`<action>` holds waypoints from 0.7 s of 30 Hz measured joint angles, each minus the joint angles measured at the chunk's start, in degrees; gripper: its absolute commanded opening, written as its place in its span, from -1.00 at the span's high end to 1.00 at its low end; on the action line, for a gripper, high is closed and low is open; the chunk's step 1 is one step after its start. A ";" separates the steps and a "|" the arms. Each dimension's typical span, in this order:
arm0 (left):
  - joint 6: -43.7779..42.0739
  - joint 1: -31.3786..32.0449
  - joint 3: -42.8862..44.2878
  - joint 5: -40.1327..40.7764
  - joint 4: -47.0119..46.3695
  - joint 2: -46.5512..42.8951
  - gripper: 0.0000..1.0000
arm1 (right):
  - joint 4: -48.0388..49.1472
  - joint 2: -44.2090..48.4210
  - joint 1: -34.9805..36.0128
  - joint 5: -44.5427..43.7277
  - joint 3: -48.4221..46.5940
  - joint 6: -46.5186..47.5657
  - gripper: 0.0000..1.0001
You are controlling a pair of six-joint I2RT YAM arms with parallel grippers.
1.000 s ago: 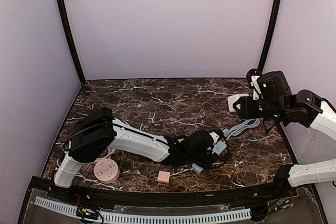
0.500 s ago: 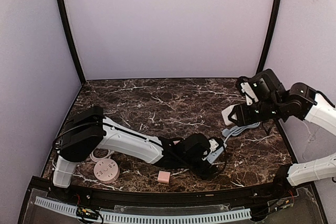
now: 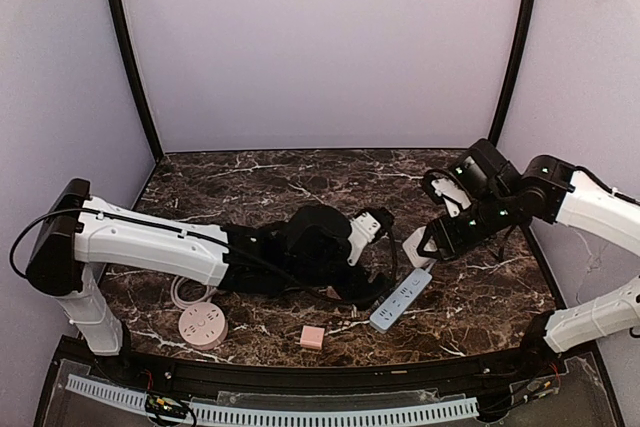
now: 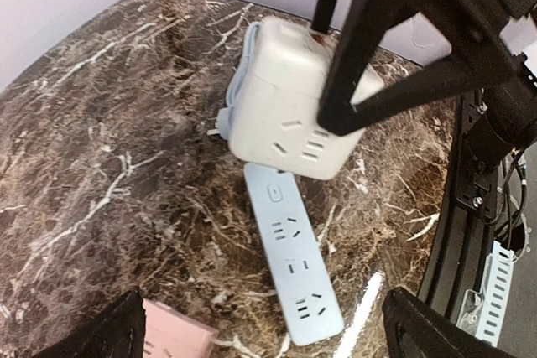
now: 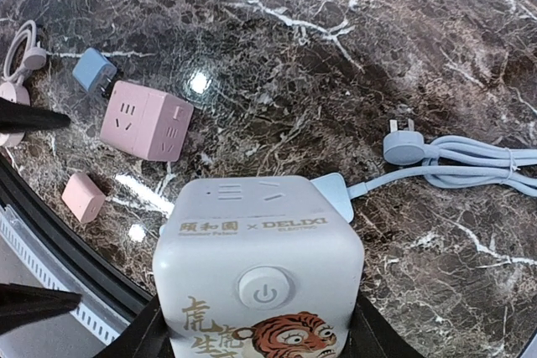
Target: Insert the plug
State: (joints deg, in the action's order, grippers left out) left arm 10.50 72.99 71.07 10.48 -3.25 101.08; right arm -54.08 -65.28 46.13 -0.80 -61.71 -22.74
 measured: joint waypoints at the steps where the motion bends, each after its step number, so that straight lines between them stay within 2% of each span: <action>1: -0.13 -0.17 -1.33 0.63 -0.02 -1.51 -0.97 | 0.00 -1.01 0.17 0.52 0.00 0.20 0.92; 2: -0.33 -0.52 -3.19 1.51 -0.09 -3.30 -0.97 | 0.00 -1.81 0.37 0.87 0.00 0.28 1.00; 12: -1.95 -5.33 -18.91 7.34 -0.63 -18.56 -0.97 | -1.36 -9.09 5.01 -0.04 -0.22 1.60 1.00; 21: -2.82 -6.95 -24.98 8.90 -1.44 -26.21 -0.97 | -1.73 -11.67 8.35 -1.68 -0.20 4.07 1.00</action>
State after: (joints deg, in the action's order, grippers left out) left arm 7.68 66.04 46.09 19.38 -4.69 74.87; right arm -55.81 -76.95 54.48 -2.48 -61.91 -18.68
